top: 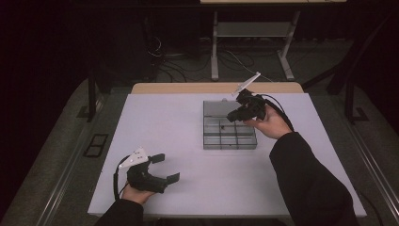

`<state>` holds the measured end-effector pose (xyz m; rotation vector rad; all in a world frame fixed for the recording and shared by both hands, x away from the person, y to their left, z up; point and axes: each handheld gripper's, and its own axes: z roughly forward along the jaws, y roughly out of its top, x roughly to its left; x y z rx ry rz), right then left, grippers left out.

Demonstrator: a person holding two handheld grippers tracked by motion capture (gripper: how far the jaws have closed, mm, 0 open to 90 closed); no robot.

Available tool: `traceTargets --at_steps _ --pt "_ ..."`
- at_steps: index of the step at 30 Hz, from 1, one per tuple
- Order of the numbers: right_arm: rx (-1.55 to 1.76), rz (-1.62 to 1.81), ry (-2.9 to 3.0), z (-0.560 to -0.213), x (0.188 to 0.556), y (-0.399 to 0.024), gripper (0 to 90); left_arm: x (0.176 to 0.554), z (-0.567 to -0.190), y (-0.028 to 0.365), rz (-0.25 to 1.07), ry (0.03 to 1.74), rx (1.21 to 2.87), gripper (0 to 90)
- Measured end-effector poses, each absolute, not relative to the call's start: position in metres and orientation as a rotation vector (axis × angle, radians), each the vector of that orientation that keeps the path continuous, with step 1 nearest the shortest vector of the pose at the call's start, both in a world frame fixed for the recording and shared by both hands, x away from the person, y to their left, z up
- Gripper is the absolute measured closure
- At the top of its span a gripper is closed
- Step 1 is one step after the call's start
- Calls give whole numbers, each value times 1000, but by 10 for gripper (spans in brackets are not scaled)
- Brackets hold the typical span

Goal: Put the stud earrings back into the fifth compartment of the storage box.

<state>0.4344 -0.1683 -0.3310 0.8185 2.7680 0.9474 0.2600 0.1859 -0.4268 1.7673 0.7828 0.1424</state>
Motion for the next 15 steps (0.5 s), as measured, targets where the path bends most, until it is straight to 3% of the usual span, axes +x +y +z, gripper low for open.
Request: traceTargets --at_steps 15 --pt "899 890 2789 -363 461 -161 798 260 -427 185 140 777 1765 0"
